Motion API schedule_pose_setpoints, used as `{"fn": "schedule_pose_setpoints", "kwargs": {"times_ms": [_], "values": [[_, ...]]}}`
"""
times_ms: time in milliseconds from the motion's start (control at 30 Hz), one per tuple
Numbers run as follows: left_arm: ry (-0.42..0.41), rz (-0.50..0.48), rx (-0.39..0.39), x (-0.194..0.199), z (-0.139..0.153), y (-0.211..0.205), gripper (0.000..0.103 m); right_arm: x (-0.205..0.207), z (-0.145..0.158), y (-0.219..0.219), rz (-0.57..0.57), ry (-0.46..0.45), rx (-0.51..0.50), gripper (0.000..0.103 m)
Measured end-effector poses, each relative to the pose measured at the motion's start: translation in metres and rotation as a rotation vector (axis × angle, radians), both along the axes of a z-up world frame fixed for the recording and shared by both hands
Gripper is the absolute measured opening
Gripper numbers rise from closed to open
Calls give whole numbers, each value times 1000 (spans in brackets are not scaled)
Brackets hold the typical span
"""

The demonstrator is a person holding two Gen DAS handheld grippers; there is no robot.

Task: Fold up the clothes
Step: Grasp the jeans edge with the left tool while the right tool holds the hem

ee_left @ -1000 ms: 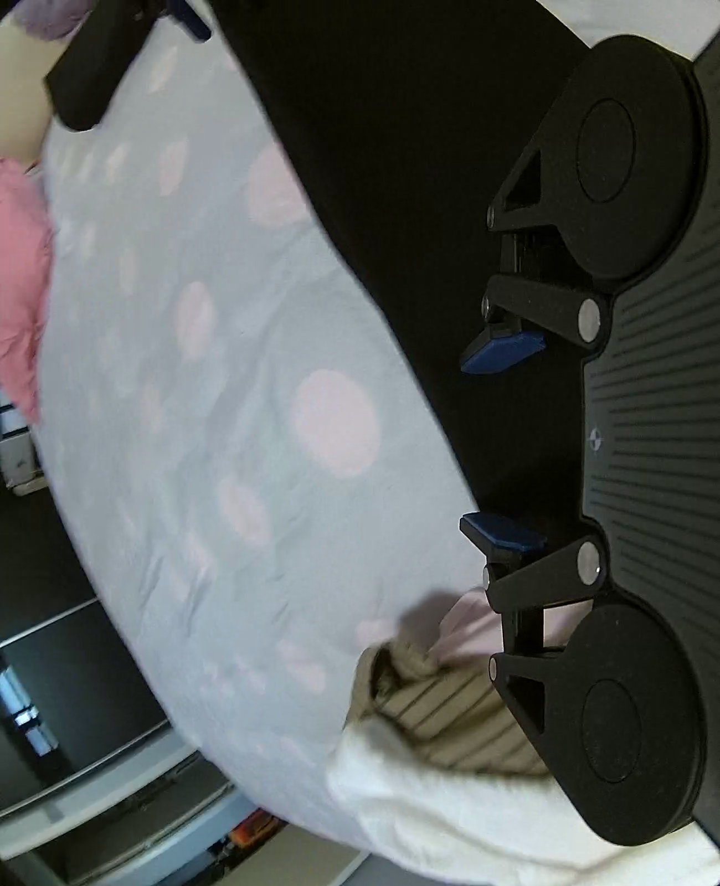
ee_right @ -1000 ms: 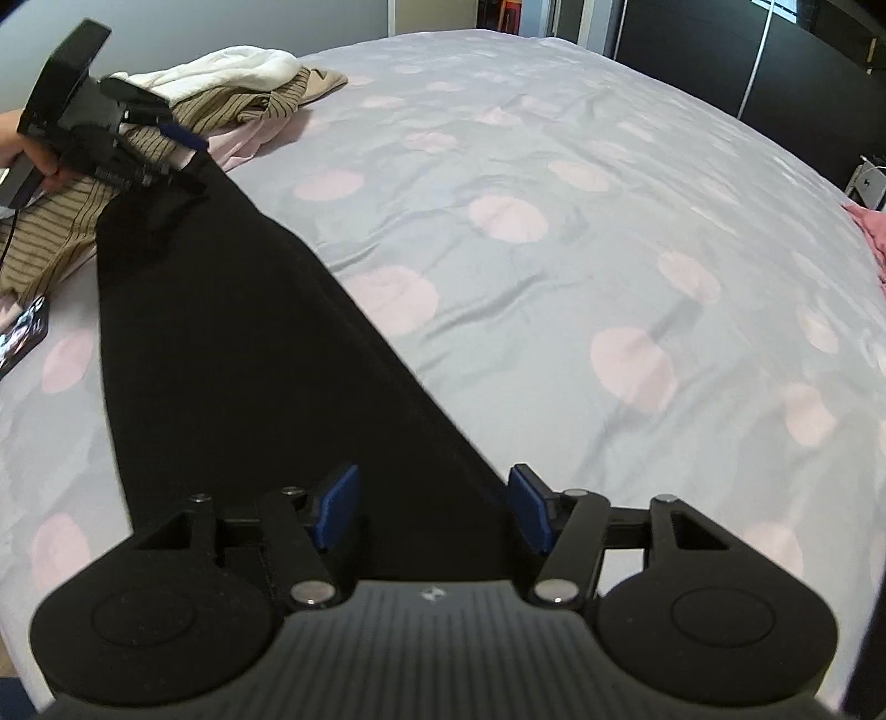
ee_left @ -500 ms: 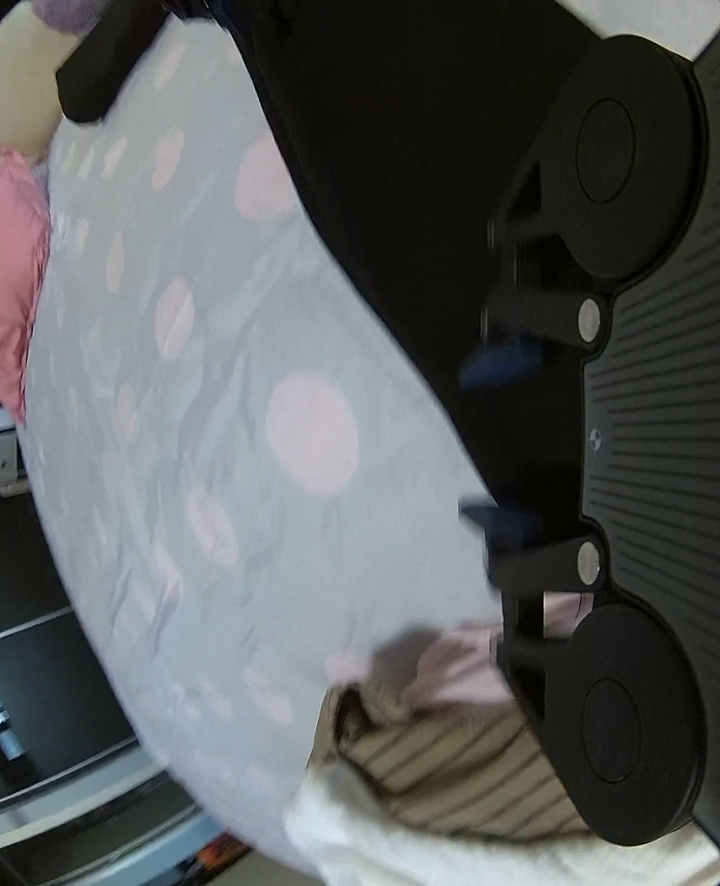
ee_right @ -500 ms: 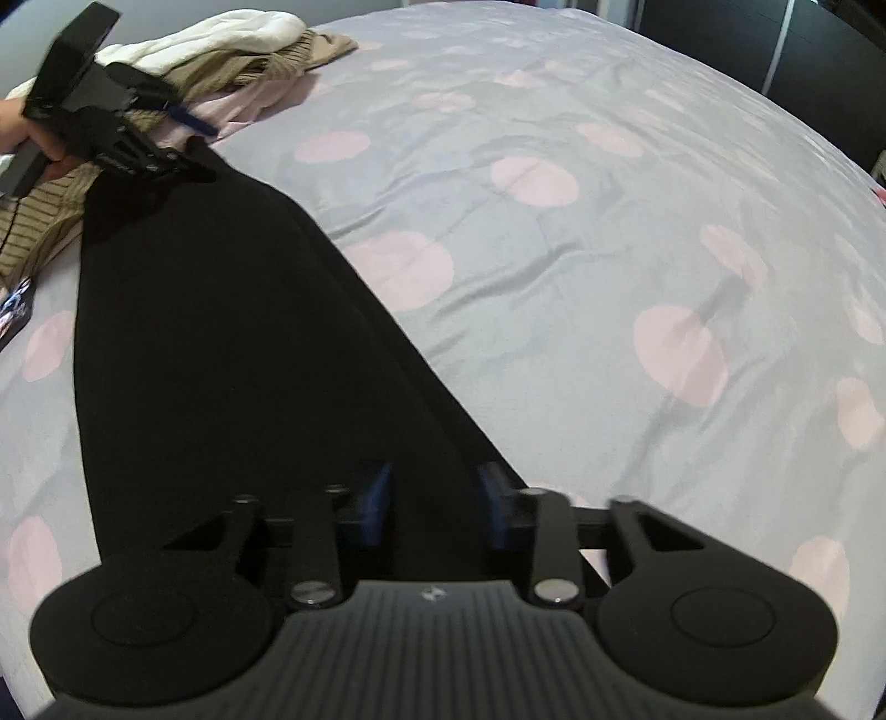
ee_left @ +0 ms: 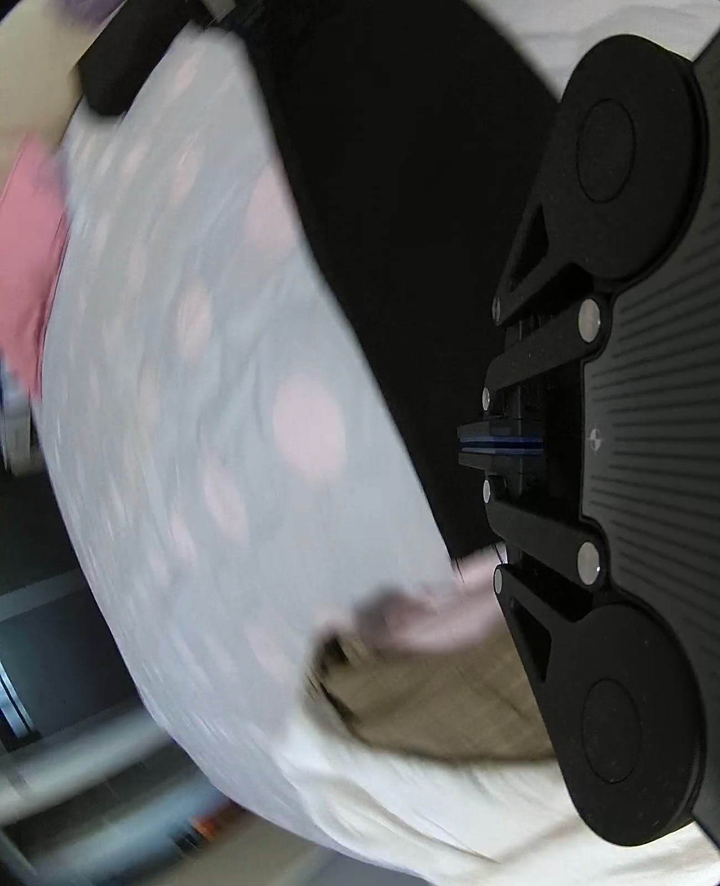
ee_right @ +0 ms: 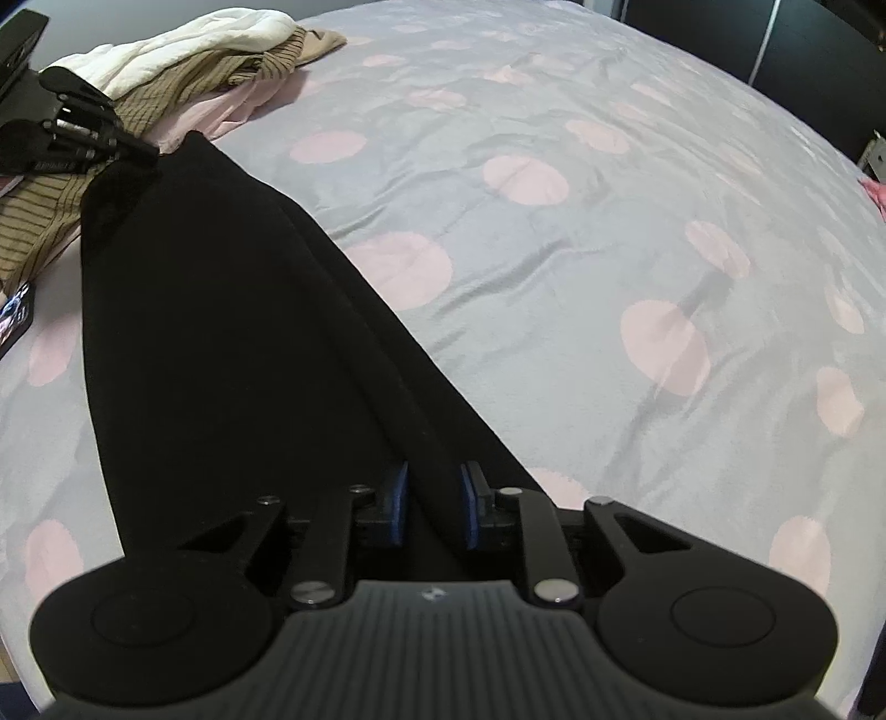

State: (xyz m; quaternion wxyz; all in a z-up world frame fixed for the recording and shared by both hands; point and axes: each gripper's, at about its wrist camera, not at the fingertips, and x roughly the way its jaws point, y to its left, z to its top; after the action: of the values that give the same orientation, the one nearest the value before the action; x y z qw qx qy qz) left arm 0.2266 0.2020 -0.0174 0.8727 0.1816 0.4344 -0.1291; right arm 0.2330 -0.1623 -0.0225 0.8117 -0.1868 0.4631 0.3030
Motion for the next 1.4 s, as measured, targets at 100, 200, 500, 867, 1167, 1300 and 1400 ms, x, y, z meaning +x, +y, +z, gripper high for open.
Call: {"fn": "schedule_pose_setpoints", "kwargs": {"times_ms": [100, 200, 500, 867, 1167, 1300, 1400], "values": [[-29, 98, -38, 8, 2, 18, 54, 0, -1, 2, -7, 6, -9, 26], [-37, 147, -92, 17, -2, 28, 55, 1, -2, 3, -14, 12, -15, 27], [37, 208, -146, 51, -33, 37, 52, 1, -4, 5, -2, 16, -20, 33], [0, 152, -289, 29, 4, 44, 2, 4, -5, 6, -5, 19, -24, 34], [-31, -72, -282, -34, 68, -35, 1, 3, 3, 3, -43, 11, -26, 38], [-6, -184, -244, -76, 69, -98, 1, -2, 14, 5, -43, -9, -2, 41], [-12, -236, -219, -103, 55, -138, 1, -9, 19, 9, -20, -26, 0, 44]]}}
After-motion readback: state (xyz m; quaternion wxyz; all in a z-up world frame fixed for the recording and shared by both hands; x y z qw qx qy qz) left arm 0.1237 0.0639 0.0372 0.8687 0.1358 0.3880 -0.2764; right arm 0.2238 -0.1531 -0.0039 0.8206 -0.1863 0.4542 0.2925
